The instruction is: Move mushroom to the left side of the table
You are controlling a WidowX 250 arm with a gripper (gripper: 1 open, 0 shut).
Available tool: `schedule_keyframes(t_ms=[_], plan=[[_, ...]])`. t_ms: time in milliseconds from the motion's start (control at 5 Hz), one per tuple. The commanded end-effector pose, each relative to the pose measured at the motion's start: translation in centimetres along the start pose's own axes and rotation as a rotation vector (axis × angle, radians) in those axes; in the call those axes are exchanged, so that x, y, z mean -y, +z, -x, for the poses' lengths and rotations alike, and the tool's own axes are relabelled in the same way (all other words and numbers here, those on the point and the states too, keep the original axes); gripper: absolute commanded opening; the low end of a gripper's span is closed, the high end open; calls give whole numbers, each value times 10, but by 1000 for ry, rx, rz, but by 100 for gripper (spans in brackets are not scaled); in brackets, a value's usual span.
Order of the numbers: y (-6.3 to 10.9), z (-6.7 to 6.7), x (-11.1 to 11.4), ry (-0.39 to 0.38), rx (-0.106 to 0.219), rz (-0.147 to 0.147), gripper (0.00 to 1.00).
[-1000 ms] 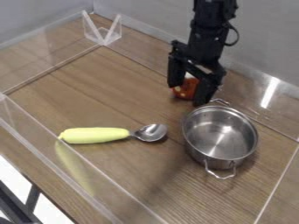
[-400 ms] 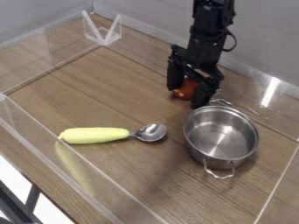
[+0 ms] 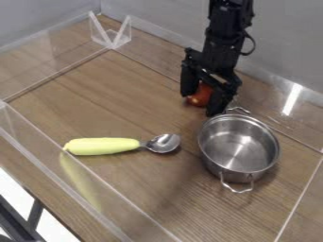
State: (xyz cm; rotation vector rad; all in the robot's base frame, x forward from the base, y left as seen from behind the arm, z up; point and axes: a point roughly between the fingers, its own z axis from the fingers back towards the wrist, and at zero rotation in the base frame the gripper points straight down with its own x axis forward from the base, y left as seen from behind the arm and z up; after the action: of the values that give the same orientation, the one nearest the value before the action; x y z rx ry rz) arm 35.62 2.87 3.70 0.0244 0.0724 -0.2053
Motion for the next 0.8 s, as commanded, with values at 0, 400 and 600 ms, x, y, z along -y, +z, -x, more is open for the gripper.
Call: schedule_keyframes(t_ms=[0,400,600], plan=[[11,-9,-7,-2,48,-22,100],[13,-11,-9,-3,49,-22,0],[14,-11,-10,-4,54,-21,0]])
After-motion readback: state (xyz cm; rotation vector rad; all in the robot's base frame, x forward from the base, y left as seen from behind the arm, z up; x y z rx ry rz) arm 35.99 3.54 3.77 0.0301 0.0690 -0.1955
